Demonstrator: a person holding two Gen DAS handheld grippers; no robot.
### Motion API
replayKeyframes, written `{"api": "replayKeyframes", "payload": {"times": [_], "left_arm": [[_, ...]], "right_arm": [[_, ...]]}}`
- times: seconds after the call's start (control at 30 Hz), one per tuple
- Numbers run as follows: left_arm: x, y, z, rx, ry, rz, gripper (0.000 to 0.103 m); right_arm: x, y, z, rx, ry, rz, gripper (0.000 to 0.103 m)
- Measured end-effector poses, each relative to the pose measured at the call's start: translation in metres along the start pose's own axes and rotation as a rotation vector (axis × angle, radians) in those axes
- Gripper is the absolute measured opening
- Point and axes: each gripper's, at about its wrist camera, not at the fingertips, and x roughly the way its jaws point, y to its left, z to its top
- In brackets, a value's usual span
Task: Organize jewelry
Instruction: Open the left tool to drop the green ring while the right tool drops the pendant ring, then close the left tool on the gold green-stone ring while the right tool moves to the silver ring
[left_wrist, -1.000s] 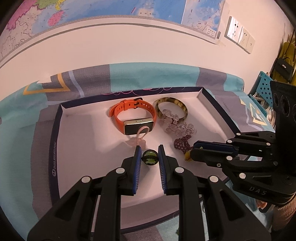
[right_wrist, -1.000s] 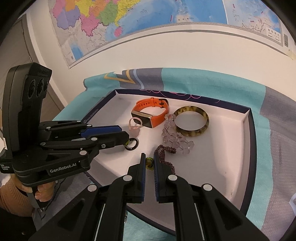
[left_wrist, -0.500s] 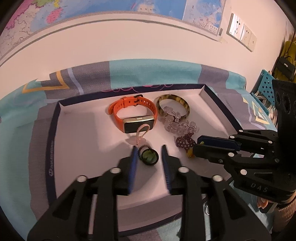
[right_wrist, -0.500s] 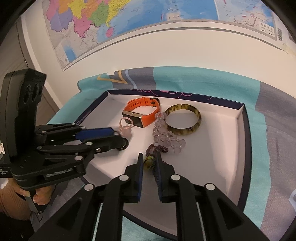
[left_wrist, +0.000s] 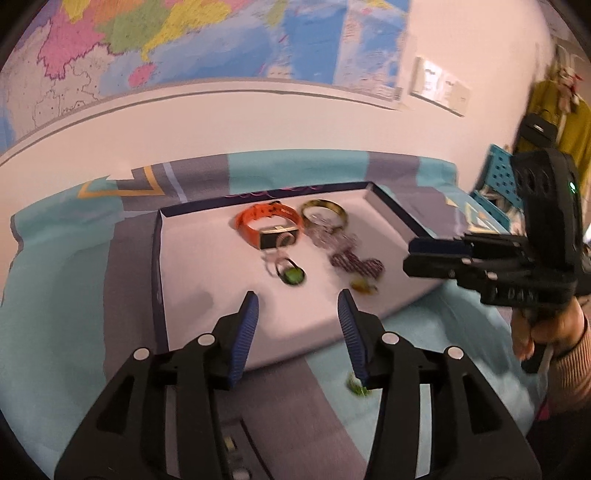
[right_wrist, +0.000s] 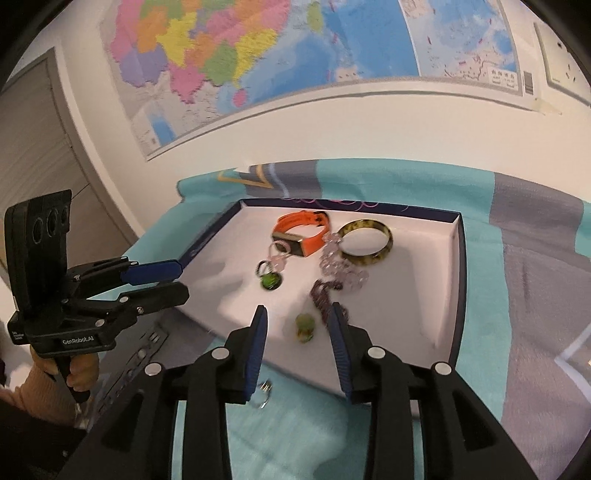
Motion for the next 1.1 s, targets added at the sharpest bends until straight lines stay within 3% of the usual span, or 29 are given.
{"api": "replayKeyframes", "payload": {"times": [0.23,0.43,0.6,0.87,1.1], "left_arm": [[-0.017,-0.021,-0.032,0.081,0.015,-0.045,0.047],[-0.003,-0.034,-0.051,0.124,0.079,-0.051,0.047],[0.010,-0.042,-0.057,0.142,0.118,-0.051,0.046],[0.028,-0.046,-0.055,0.138,0.158,-0.051,0.037],[0.032,-0.046,-0.054,0.129,0.164,-0.032,0.018]], "right_arm": [[-0.011,0.026,-0.029,-0.080,0.046,0.026,0.034],[0.004,0.028,-0.052,-0.062,0.114,0.022,0.034],[0.007,0.025,-0.055,-0.037,0.113,0.016,0.038],[0.010,0.022,-0.059,-0.017,0.118,0.025,0.044],[0.016,0.022,-0.058,-0.005,0.121,0.038,0.045]]}}
